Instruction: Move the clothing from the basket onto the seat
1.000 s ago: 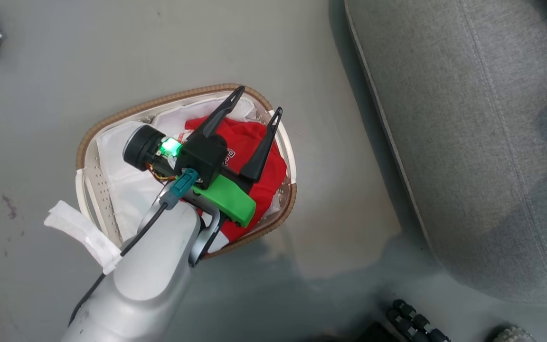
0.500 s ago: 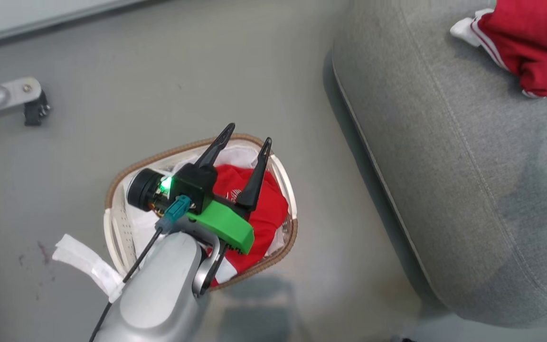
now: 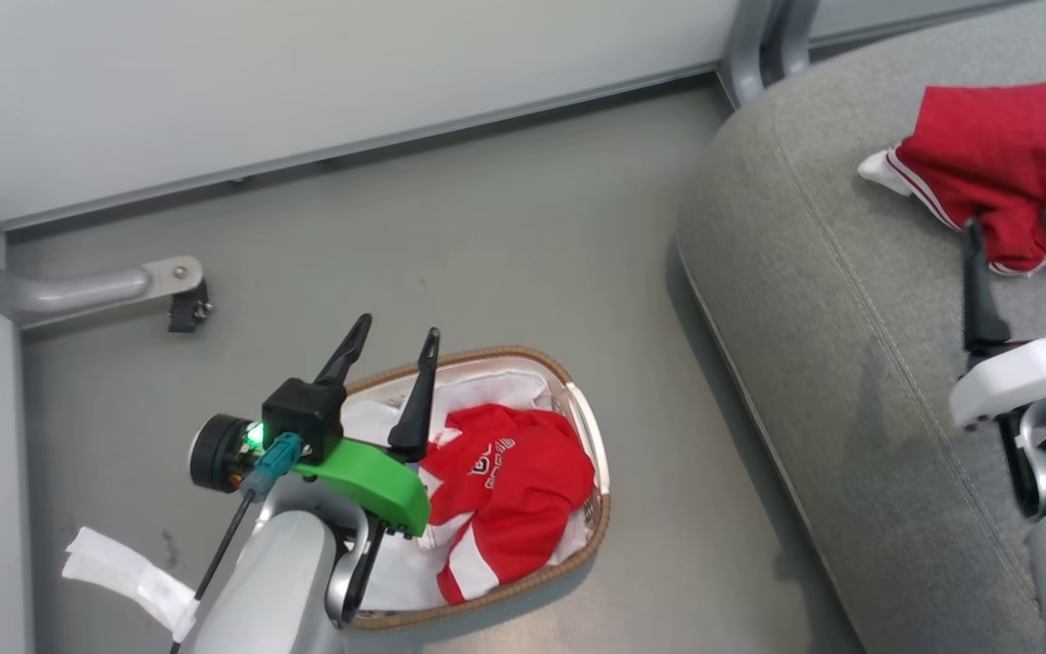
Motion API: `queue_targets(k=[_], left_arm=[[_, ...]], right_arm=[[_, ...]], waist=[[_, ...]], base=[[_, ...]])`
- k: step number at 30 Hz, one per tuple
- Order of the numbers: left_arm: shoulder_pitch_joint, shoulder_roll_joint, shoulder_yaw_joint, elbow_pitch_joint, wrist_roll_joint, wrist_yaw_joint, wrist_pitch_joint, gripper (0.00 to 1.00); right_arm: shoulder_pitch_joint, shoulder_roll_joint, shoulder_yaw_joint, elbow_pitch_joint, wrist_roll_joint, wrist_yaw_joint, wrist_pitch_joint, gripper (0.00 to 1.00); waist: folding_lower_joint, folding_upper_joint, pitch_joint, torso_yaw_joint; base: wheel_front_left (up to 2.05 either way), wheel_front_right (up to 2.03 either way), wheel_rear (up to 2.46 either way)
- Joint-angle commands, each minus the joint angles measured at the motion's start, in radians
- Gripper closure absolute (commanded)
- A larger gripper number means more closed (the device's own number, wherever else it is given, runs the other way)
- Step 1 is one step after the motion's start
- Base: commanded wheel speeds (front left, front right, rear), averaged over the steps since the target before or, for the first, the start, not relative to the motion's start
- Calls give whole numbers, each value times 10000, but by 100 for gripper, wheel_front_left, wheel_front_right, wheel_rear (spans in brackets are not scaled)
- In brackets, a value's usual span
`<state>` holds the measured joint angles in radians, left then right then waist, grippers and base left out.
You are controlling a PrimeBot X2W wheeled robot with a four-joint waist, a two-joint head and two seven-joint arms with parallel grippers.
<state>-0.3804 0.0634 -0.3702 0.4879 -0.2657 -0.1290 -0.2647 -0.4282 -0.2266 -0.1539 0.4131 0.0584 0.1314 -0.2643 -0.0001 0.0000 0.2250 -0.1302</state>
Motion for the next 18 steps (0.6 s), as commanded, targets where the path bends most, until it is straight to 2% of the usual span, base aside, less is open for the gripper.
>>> queue_targets(k=[1, 8, 18], left_arm=[[258, 12, 238, 40, 125, -26, 3, 0], [899, -36, 1280, 331, 524, 65, 5, 0], [2143, -57, 2492, 9, 1049, 243, 5, 0]], right_arm=[[251, 87, 242, 53, 151, -14, -3, 0], [676, 549, 1115, 347, 843, -14, -3, 0], [1676, 1052, 2090, 409, 1245, -14, -3, 0]], waist=[[1, 0, -733, 654], [1, 0, -1281, 1054], [1, 0, -1982, 1226]], base=[[0, 0, 0], [0, 0, 0], [0, 0, 0]])
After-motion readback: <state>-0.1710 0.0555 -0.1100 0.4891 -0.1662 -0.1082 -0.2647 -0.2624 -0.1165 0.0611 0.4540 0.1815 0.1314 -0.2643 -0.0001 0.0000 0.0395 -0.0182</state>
